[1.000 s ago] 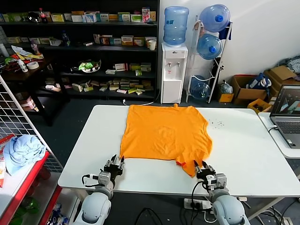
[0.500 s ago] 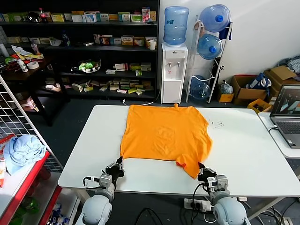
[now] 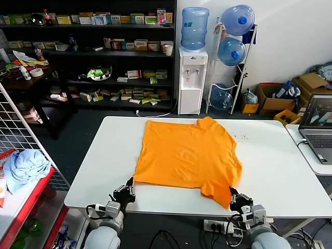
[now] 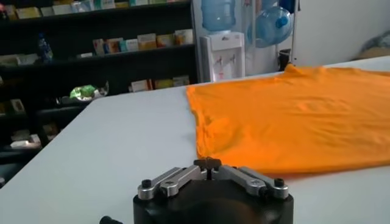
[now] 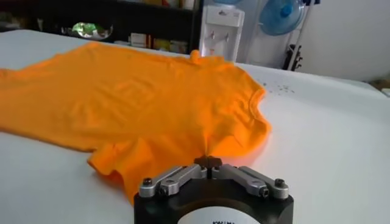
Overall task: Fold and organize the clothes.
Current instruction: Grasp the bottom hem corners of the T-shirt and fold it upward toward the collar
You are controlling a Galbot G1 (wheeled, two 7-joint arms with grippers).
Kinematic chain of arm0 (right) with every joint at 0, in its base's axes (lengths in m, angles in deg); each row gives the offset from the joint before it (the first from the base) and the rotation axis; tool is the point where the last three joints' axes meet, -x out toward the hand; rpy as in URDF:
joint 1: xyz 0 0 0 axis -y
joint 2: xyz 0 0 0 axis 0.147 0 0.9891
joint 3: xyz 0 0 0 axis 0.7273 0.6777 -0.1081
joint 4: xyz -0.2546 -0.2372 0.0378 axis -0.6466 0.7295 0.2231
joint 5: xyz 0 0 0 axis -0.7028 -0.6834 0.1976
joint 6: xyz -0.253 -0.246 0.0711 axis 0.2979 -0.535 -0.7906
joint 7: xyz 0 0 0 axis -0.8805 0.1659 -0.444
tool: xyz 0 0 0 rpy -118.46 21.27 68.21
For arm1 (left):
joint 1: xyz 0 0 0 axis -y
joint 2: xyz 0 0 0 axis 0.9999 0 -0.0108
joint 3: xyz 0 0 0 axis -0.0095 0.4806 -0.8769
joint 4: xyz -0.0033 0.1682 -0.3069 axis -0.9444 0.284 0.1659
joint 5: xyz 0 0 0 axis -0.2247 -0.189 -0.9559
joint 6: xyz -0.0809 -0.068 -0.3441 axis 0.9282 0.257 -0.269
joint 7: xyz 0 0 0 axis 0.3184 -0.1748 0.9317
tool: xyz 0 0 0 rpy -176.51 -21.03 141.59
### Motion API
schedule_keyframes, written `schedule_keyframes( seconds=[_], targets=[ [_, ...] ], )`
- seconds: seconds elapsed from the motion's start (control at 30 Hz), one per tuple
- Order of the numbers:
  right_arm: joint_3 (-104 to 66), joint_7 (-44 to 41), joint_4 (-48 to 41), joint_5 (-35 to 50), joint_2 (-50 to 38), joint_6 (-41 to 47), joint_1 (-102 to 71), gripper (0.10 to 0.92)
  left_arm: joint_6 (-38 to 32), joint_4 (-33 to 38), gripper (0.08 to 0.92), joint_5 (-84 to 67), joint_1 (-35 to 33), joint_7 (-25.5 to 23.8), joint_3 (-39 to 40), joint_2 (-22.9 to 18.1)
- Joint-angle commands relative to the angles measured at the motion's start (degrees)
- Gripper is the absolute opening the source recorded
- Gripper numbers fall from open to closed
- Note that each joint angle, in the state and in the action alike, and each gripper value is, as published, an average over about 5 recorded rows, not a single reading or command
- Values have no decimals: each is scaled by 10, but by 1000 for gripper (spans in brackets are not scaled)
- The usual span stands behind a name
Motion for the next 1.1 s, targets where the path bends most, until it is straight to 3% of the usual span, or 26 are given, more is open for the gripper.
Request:
schedule_keyframes(
  seconds=[0.03,0.3,0.73,1.1],
  targets=[
    [-36,4,99,-13,-36,-2,-124,125,-4,112,89,8,-123,5,-3,8],
    [-29,18,90,-36,-44,-19,-84,125,-16,100,89,5,-83,9,0,2],
    [-4,0,-85,-14,-58,-87,111,125,-31,-37,89,-3,83,12,29,-14],
    [49,-6,-202,19,-78,-72,247,125,-32,-135,89,-7,156,12,42,-19]
  ],
)
